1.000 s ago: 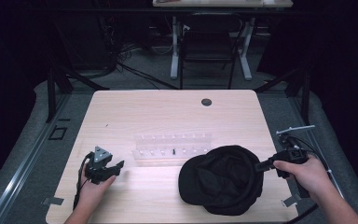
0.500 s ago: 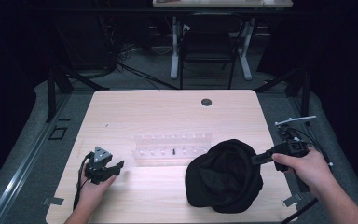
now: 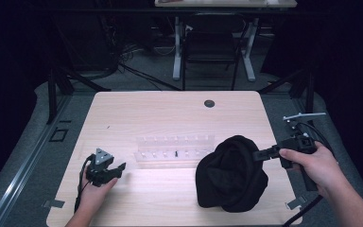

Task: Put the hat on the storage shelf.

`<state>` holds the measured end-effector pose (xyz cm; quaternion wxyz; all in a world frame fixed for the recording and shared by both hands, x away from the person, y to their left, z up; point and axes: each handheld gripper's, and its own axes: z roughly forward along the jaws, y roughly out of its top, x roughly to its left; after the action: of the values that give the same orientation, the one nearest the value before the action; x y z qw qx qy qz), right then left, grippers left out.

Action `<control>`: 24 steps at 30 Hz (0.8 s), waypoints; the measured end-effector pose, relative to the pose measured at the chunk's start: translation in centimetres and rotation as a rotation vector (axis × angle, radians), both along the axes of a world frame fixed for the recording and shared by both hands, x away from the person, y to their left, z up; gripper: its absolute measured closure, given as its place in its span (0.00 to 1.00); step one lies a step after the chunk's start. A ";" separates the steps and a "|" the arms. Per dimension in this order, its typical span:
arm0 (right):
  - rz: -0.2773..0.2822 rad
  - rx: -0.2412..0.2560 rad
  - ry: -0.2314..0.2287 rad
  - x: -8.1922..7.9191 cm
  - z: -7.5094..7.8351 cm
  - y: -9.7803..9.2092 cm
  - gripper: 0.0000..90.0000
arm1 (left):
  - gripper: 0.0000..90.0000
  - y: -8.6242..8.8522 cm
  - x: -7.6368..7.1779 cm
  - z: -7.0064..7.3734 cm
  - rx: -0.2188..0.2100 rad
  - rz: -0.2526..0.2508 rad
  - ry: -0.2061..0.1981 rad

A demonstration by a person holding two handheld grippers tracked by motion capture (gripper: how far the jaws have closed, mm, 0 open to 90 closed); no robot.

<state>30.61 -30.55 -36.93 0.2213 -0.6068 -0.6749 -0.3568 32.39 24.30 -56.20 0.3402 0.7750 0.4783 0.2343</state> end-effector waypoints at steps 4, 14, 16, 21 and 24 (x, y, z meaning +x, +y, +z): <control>0.005 0.023 0.000 -0.2 0.3 0.0 0.98 | 0.49 0.0 0.0 0.0 0.000 0.000 0.000; 0.010 0.073 -0.029 -0.2 1.1 0.4 0.98 | 0.49 0.0 0.0 0.0 0.000 0.001 -0.002; 0.010 0.080 -0.035 -0.2 1.4 0.5 0.98 | 0.49 0.0 0.0 0.0 -0.001 0.002 -0.001; 0.004 0.095 -0.051 -0.2 1.9 0.4 0.98 | 0.49 0.0 0.0 0.0 0.000 0.000 -0.001; 0.003 0.103 -0.066 -0.3 2.3 0.2 0.98 | 0.49 0.0 0.0 0.0 -0.004 0.004 -0.001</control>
<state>30.34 -30.34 -34.64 0.2303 -0.5814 -0.6636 -0.4106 32.37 24.26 -56.20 0.3414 0.7734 0.4801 0.2343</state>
